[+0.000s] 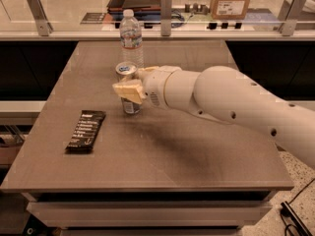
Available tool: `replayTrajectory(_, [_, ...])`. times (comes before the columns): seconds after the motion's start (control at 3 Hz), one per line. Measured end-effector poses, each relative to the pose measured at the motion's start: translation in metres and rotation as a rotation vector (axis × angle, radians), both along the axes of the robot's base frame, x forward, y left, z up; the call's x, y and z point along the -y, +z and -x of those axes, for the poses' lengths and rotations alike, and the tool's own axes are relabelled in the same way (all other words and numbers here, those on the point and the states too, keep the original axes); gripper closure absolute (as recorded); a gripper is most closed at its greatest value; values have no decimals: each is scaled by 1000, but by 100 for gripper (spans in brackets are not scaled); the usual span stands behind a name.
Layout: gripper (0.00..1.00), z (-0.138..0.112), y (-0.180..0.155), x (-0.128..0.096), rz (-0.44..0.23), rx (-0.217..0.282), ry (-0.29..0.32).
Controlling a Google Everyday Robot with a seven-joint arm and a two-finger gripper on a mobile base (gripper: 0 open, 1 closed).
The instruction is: Move redbull can near rxbar chocolate
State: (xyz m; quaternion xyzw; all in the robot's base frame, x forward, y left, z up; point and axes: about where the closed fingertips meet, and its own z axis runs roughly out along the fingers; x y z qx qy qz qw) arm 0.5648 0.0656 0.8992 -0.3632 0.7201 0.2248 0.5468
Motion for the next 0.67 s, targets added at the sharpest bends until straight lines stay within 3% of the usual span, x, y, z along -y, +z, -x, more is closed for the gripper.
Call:
replayTrajectory(0.33, [0, 1, 1, -2, 2, 3, 3])
replayTrajectory(0.67, [0, 1, 1, -2, 2, 3, 3])
